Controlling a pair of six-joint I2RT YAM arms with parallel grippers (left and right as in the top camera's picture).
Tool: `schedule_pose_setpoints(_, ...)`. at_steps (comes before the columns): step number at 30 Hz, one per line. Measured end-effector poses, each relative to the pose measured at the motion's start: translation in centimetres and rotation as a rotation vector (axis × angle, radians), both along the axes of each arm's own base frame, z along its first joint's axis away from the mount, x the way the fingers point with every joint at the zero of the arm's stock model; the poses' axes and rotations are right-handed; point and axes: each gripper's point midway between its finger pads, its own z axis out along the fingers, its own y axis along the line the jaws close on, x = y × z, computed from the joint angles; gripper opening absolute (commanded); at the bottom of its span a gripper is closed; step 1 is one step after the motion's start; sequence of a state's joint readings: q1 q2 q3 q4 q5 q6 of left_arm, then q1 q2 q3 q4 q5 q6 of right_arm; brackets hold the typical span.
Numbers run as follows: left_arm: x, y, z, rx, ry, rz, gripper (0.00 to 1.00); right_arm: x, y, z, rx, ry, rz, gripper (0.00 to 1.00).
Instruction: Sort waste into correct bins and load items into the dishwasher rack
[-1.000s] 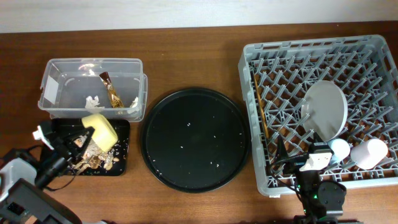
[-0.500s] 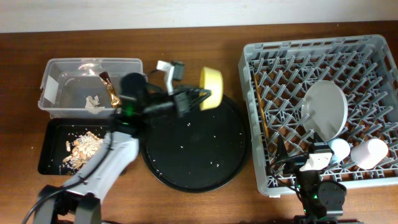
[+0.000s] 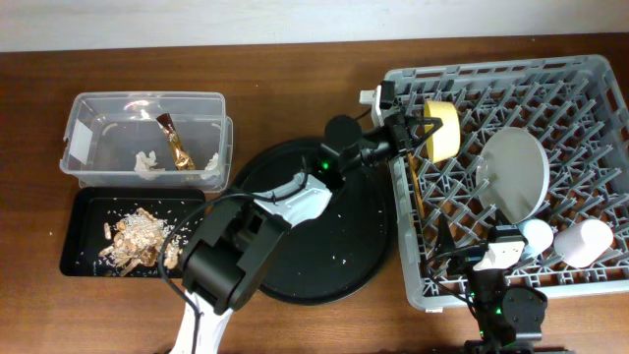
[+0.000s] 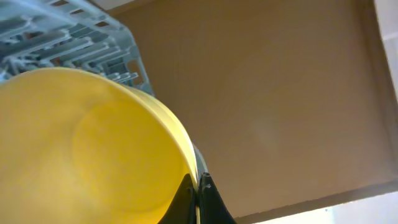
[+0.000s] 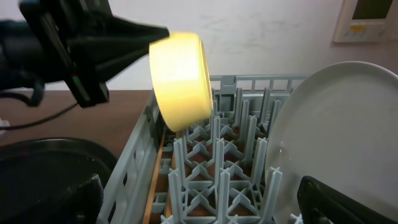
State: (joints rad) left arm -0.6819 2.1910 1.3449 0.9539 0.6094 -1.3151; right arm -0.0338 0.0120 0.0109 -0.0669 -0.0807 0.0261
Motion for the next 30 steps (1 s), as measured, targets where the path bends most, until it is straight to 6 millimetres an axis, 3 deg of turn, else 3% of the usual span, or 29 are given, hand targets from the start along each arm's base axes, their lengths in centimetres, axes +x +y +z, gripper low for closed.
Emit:
schedule_pose_setpoints(6,-0.4,-0.7,-2.1,0.052,0.071,-0.013,0.01,0.0,0.0,0.0,-0.001,0.0,0.0,0.98)
schedule_pose_setpoints(7,-0.4,-0.7,-2.2,0.055,0.073,-0.016,0.09,0.0,0.0,0.0,-0.001,0.0,0.0,0.98)
schedule_pose_setpoints(8,-0.5,-0.7,-2.2,0.056,0.07,-0.02,0.26,0.0,0.0,0.0,0.0,0.0,0.0,0.98)
schedule_pose_setpoints(10,-0.3,-0.5,-2.2,0.059,0.06,-0.017,0.99,0.0,0.0,0.0,-0.001,0.0,0.0,0.98)
schedule_pose_setpoints(12,0.7,0.6,-2.0,0.054,0.055,-0.008,0.99,0.0,0.0,0.0,0.0,0.0,0.0,0.98)
schedule_pose_setpoints(17,4.6,6.1,-1.6,0.037,0.062,0.012,0.99,0.0,0.0,0.0,0.0,0.0,0.0,0.98)
schedule_pose_setpoints(20,5.4,8.7,-2.4,0.068,0.12,-0.031,0.99,0.0,0.0,0.0,-0.001,0.0,0.0,0.98)
schedule_pose_setpoints(22,5.6,10.9,-1.7,0.108,0.164,-0.045,0.99,0.0,0.0,0.0,-0.001,0.001,0.0,0.98)
schedule_pose_setpoints(23,4.9,12.5,-0.7,0.174,0.205,-0.041,0.99,0.0,0.0,0.0,-0.001,0.0,0.0,0.99)
schedule_pose_setpoints(24,3.1,14.1,1.5,0.264,0.202,-0.023,0.99,0.0,0.0,0.0,-0.001,0.001,0.0,0.98)
schedule_pose_setpoints(26,-1.1,17.5,3.4,0.484,0.214,0.059,0.99,0.0,0.0,0.0,-0.001,0.0,0.0,0.98)
schedule_pose_setpoints(27,-4.3,20.7,3.8,0.651,0.198,0.123,0.99,0.0,0.0,0.0,0.0,0.0,0.0,0.98)
schedule_pose_setpoints(29,-11.4,29.4,8.3,0.957,0.027,0.347,0.99,0.0,0.0,0.0,-0.001,0.0,0.0,0.98)
schedule_pose_setpoints(30,-13.4,32.0,9.8,1.022,-0.03,0.426,0.99,0.0,0.0,0.0,0.0,-0.001,0.0,0.98)
